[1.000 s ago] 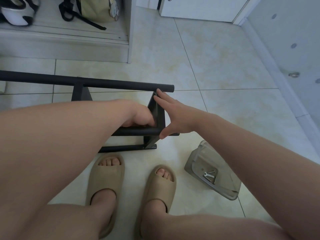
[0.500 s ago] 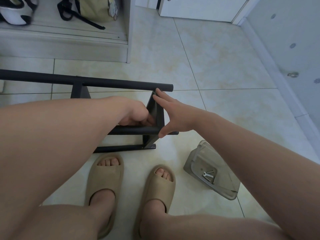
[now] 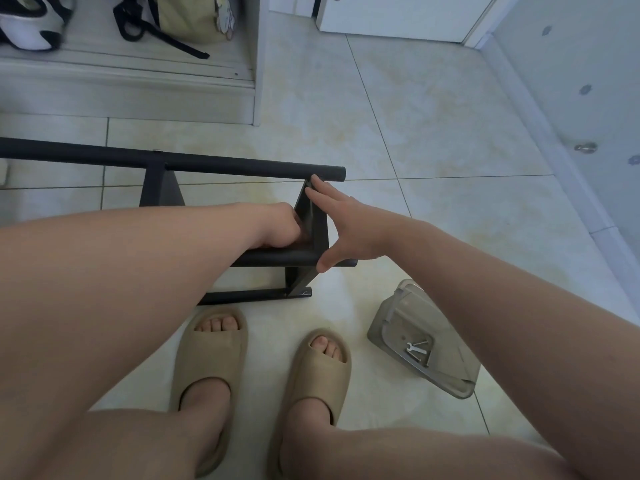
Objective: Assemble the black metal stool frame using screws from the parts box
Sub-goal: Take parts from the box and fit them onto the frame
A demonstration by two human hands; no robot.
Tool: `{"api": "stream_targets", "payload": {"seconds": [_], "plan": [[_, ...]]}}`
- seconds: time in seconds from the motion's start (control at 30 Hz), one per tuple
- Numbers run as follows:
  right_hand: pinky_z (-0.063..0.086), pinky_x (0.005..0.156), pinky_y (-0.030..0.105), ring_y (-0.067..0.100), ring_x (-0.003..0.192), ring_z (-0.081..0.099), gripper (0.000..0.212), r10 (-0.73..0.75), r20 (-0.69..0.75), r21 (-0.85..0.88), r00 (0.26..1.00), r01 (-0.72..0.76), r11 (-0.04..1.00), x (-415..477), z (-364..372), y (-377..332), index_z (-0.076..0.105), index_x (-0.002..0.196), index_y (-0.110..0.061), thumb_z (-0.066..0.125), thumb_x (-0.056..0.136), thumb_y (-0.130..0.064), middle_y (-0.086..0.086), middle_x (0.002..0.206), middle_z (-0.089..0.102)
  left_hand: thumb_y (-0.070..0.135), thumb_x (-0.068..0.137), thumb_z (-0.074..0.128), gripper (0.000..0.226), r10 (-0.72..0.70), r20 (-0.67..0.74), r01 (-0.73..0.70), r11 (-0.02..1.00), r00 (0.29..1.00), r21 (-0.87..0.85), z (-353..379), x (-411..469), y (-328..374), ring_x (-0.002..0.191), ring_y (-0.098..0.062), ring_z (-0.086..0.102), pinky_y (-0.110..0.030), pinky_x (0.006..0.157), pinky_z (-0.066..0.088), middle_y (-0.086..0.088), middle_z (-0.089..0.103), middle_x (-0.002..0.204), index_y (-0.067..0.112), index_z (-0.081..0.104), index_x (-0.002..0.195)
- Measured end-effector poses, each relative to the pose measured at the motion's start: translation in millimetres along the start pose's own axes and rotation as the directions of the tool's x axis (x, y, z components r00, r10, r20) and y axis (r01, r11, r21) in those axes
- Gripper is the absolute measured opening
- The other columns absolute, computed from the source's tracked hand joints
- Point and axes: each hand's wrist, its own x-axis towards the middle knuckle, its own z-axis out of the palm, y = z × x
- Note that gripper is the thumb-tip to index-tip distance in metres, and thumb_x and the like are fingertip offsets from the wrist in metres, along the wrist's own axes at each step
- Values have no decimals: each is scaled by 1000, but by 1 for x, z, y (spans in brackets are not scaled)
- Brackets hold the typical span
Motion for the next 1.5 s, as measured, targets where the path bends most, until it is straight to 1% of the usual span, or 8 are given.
{"api": "stream_targets", "payload": {"seconds": [0.17,0.47,0.53,0.63,0.77,0.87,1.13,1.5], "plan": [[9,125,33,8,154,-2,131,3,4,12,1000,-3,1000,0,1,1,-5,162,-23,89,72,-40,-16,166,-21,11,91,60,25,-25,107,33,997,994,-75,-3,2,-5,99,-31,68,-47,98,53,-11,72,107,10,72,113],[8,126,36,6,153,-3,131,3,7,4,1000,-3,1000,-1,-1,-2,-4,162,-20,89,72,-39,-13,166,-21,18,90,59,25,40,28,-41,999,999,33,3,11,-6,102,-31,64,-47,99,51,-10,70,108,13,70,112],[9,126,35,5,153,-3,131,5,8,7,1000,-5,1000,-1,-1,-2,-4,162,-20,89,72,-39,-13,166,-21,17,88,62,22,50,14,-50,999,999,-3,4,13,-7,97,-31,66,-43,95,53,-10,71,102,11,71,107],[9,125,35,5,153,-2,130,6,11,5,1000,-6,1000,-1,-2,-3,-4,162,-20,89,73,-39,-13,166,-21,11,85,65,9,70,-13,-71,991,997,-112,3,15,-7,74,-28,59,-31,72,48,-6,67,78,11,73,89],[9,124,35,6,153,-1,130,6,12,2,1000,-6,1000,-1,-2,-3,-4,162,-20,89,73,-39,-13,167,-21,10,82,68,16,54,-9,-54,987,999,-152,1,13,-7,56,-21,50,-25,57,38,6,58,49,18,72,70],[9,124,34,5,153,-1,130,8,15,10,1000,-8,1000,-1,-2,-3,-4,162,-21,89,73,-39,-13,166,-21,11,80,69,8,29,18,-25,983,999,-185,1,12,-7,61,-24,52,-28,65,41,-2,62,61,11,77,82],[8,125,35,6,153,-3,130,8,12,14,1000,-9,1000,0,-1,-1,-5,162,-21,89,73,-39,-14,166,-22,15,78,72,24,-36,83,54,972,996,-230,-1,9,-7,68,-27,60,-35,73,48,-12,68,79,6,74,100],[8,123,34,6,153,-3,131,0,4,9,1000,-1,1000,-2,0,-1,-4,162,-21,89,72,-40,-13,166,-21,17,92,64,25,-40,267,131,934,963,-331,-2,12,-10,91,-22,69,-35,94,51,-6,77,94,7,74,113]]}}
